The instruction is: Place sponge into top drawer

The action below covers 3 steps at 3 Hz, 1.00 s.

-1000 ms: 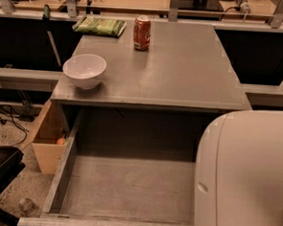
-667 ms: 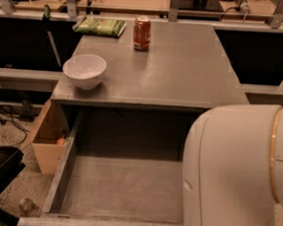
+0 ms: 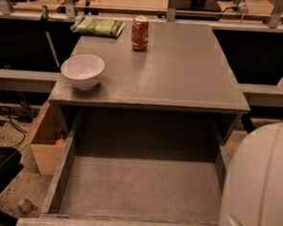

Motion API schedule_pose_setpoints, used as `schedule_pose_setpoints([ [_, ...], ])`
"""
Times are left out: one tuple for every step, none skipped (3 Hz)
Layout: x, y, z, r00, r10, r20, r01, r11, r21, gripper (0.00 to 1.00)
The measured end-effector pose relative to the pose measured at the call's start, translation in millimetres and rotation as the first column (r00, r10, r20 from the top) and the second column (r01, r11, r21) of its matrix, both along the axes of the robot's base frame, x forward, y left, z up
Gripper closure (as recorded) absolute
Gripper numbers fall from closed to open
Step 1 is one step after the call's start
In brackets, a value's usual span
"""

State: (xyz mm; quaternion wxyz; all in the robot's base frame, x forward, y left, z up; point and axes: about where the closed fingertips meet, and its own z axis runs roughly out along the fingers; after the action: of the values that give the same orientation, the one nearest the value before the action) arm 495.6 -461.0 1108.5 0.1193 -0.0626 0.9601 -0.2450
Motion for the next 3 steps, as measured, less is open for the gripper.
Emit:
schedule_pose_setpoints([
  [-23.4,-1.5,-11.1,0.9868,-0.093,0.133,0.057,0.965,0.256,1.0],
  [-8.7,7.0,-12.7,0.97,-0.14,0.199,0.064,0.936,0.346,1.0],
  [-1.0,4.4,-14.0,0.9663,-0.134,0.219,0.052,0.937,0.346,1.0],
])
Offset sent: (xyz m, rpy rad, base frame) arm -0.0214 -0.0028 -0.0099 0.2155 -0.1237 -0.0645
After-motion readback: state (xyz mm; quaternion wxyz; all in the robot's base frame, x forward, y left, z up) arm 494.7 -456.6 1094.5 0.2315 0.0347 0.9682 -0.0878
